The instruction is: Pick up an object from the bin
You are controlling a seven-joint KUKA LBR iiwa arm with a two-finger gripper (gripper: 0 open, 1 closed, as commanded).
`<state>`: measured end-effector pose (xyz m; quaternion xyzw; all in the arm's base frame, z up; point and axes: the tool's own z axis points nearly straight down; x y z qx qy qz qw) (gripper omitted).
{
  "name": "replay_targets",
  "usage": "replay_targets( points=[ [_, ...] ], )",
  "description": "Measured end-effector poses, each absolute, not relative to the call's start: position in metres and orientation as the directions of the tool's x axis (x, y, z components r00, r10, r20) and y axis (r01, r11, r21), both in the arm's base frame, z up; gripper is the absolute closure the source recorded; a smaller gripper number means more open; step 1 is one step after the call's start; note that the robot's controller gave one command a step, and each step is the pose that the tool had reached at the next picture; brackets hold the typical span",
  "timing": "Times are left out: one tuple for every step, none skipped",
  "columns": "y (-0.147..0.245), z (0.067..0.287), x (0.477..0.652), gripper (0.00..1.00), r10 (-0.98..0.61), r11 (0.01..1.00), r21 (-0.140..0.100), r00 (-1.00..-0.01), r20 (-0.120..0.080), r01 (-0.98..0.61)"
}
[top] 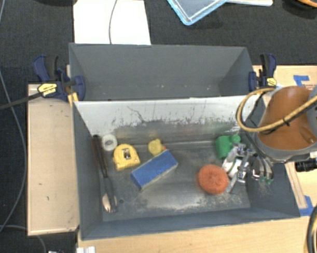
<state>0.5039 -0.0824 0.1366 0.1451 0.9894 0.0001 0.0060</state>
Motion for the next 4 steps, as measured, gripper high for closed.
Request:
replay_targets(
  points=[
    [-0.082,0.103,0.496,0.0,0.129,0.992,-0.001,-0.991,-0.017,0.13],
    [-0.076,0.084,0.495,0.0,0.02,1.0,-0.001,-1.0,-0.014,0.02],
    [-0.062,0.075,0.485,0.0,0.116,0.993,0.0,-0.993,-0.012,0.116],
    [-0.061,0.074,0.485,0.0,0.04,0.999,0.0,-0.999,-0.012,0.04]
  ],
)
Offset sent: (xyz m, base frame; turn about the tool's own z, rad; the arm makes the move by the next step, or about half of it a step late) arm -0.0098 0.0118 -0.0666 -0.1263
